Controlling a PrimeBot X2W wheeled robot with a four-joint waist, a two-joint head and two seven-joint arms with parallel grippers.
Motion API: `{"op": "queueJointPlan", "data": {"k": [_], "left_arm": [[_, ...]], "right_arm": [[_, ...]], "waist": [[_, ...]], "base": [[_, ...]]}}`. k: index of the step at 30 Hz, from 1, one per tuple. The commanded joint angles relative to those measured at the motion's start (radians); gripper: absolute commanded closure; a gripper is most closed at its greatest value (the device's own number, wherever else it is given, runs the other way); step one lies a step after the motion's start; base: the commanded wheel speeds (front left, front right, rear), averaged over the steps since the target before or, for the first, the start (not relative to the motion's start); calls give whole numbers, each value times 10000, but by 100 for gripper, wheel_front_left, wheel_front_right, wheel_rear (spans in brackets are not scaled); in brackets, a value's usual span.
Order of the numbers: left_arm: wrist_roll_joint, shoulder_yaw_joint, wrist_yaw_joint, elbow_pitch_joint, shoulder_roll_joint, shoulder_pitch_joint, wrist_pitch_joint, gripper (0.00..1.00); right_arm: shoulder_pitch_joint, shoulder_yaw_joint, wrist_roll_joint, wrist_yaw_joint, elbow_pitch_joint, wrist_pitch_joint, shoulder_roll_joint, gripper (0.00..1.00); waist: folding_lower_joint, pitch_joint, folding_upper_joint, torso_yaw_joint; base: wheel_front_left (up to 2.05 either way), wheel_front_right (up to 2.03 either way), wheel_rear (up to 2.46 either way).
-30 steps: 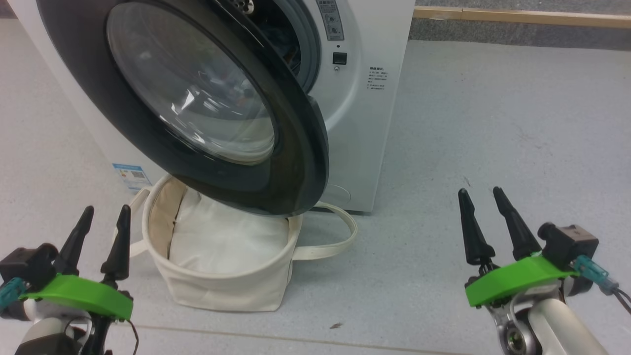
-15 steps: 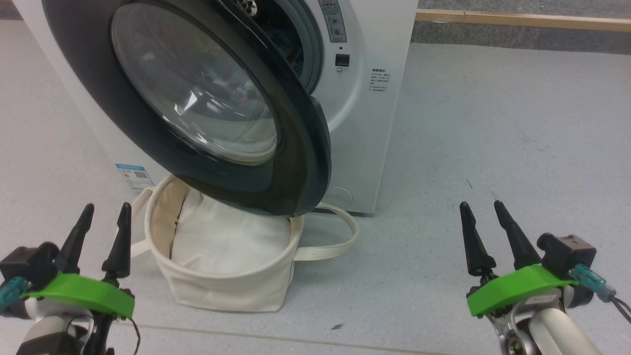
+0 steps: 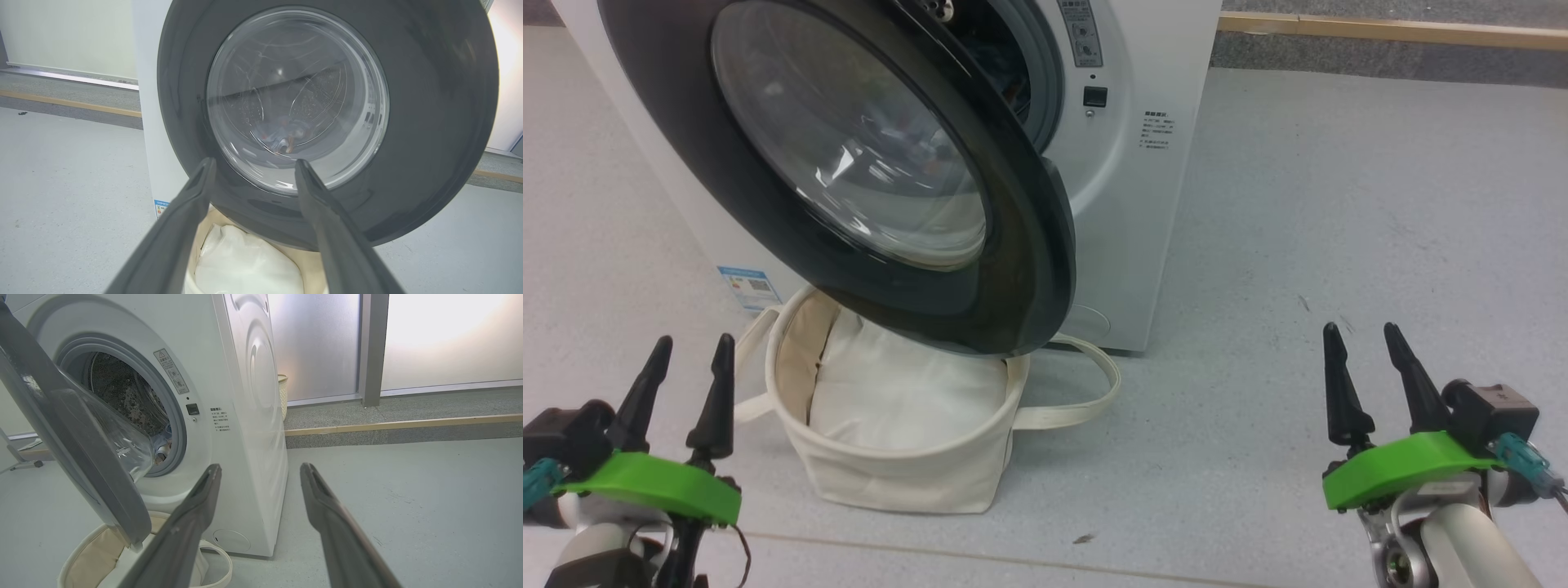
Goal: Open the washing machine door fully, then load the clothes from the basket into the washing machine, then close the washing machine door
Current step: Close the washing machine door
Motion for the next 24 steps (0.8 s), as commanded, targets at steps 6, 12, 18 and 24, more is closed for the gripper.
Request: {"op": "queueJointPlan", "data": {"k": [6, 12, 18, 24], "left_arm": [[77, 562, -59, -333, 342, -392, -120, 0], [4, 678, -59, -422, 380, -424, -120, 0], [-39, 619, -59, -498, 376, -507, -120, 0], [-97, 507, -59, -457, 311, -676, -120, 0]], "right_arm": [[-376, 65, -342, 54, -216, -124, 77, 0], [-796, 535, -469, 54, -627, -124, 405, 0], [-1553, 1879, -423, 54, -1046, -124, 541, 100], [-2514, 3822, -167, 54, -416, -124, 375, 100]], "waist": [[0, -20, 0, 65], [0, 29, 0, 167], [0, 130, 0, 455], [0, 287, 0, 876]], "base": [[0, 0, 0], [0, 0, 0], [0, 0, 0], [0, 0, 0]]}}
